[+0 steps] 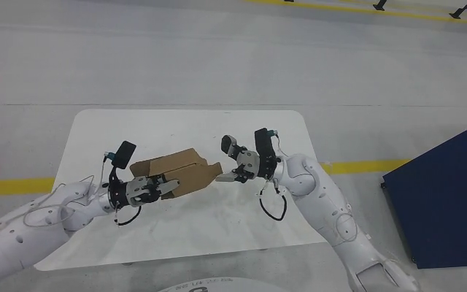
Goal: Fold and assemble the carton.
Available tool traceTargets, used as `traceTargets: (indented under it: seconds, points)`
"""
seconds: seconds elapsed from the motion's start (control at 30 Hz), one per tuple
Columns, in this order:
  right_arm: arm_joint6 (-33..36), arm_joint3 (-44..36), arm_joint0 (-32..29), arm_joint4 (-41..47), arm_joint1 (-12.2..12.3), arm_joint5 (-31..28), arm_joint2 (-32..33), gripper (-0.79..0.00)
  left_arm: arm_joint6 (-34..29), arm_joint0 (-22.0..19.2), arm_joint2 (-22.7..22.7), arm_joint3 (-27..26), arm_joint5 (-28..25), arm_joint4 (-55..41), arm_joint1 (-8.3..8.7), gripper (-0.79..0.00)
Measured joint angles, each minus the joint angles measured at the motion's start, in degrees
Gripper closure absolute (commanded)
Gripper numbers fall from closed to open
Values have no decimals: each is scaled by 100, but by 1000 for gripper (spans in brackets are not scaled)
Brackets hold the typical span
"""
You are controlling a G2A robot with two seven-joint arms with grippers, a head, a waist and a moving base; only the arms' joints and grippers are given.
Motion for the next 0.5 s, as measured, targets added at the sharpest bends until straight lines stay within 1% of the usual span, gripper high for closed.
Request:
traceTargets:
  seconds: [0.2, 0.4, 0.5]
  points:
    - [-123, -166, -134, 13, 101, 0, 14, -785, 91, 16, -73, 263, 0, 317, -32, 0]
    - [335, -310, -17, 309, 260, 0, -315, -785, 100, 28, -107, 283, 0, 484, -86, 0]
    - [597, -329, 111, 525, 339, 0, -513, -745, 62, 27, -124, 299, 0, 572, -100, 0]
